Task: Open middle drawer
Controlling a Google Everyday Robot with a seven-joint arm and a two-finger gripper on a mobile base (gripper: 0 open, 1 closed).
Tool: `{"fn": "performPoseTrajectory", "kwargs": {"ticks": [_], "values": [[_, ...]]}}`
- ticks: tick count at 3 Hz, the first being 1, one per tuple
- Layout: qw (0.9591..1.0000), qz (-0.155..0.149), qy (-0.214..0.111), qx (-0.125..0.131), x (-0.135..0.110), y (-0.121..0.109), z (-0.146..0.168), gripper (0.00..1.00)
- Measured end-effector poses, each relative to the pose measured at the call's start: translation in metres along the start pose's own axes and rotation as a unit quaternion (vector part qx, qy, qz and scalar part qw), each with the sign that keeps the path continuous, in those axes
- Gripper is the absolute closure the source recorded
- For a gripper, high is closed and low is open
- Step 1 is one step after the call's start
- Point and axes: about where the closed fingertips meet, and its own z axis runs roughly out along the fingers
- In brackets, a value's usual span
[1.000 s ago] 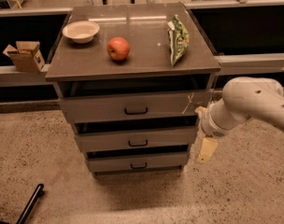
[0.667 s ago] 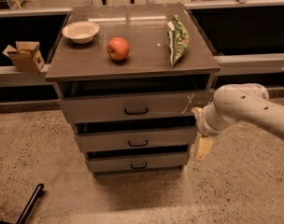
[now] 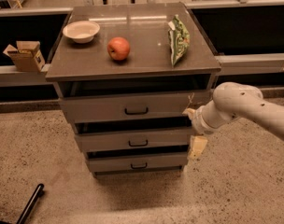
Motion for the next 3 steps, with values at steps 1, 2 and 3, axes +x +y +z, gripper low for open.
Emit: {"fn": "performPoseTrajectory", "kwargs": {"ticks": [1, 2, 3], "values": [[0.9966, -0.049, -0.049, -0.046, 0.0, 0.009, 0.049, 0.0], [0.9923, -0.076, -0.072, -0.067, -0.002, 0.011, 0.088, 0.0], [0.9907, -0.088, -0.081, -0.064, -0.01, 0.002, 0.117, 0.0]]}}
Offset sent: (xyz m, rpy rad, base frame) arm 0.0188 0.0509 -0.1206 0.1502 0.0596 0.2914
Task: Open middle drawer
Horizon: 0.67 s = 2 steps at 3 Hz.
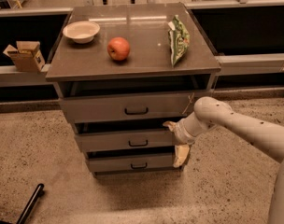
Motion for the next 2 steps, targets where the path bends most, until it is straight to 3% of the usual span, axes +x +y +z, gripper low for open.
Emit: {"fn": "performPoseTrajectory", "kwargs": {"ticks": [2], "values": [[0.9995, 0.017, 0.011, 0.025, 0.009, -0.041, 0.058, 0.0]]}}
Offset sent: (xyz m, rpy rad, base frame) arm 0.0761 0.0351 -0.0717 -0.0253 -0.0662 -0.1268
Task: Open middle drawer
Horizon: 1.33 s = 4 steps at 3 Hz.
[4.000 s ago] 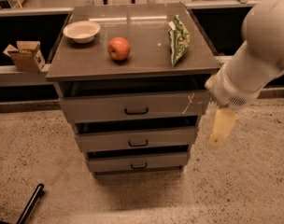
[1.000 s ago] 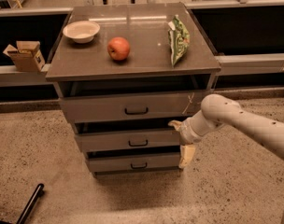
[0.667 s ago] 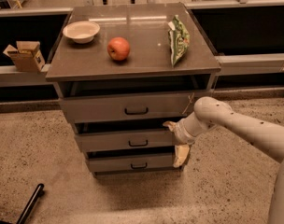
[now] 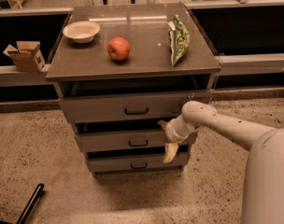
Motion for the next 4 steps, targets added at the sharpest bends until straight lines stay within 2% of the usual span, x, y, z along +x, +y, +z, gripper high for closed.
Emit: {"fn": "performPoseTrajectory", "kwargs": {"ticks": [1, 2, 3, 4], "values": [[0.9998, 0.015, 0.002, 0.013, 0.006, -0.009, 0.023, 0.0], [0.9996, 0.023, 0.004, 0.018, 0.009, -0.014, 0.032, 0.17], [0.9995, 0.031, -0.004, 0.003, 0.017, -0.002, 0.033, 0.4], [0.9995, 0.031, -0.005, 0.002, 0.015, -0.005, 0.031, 0.4]]}}
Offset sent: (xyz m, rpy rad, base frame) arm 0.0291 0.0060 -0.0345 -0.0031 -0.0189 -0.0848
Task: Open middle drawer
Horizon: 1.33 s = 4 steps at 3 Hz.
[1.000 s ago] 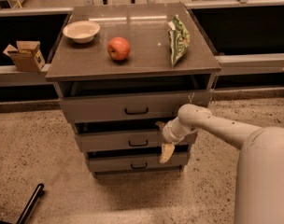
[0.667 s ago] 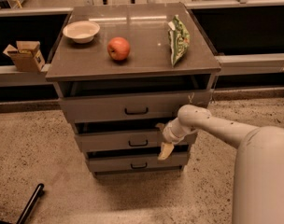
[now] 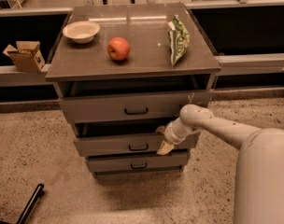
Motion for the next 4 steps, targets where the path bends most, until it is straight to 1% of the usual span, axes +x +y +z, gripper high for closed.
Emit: {"fn": "performPoseTrajectory", "kwargs": {"ticks": [1, 2, 3, 4], "values": [[1.0, 0.0, 0.0, 0.0, -0.003, -0.0024, -0.0043, 0.33], [1.0, 0.0, 0.0, 0.0, -0.0037, -0.0026, -0.0053, 0.1], [1.0, 0.0, 0.0, 0.0, -0.0036, -0.0026, -0.0053, 0.0], [0.9999, 0.004, -0.004, -0.016, -0.0027, 0.0004, 0.0012, 0.0]]}}
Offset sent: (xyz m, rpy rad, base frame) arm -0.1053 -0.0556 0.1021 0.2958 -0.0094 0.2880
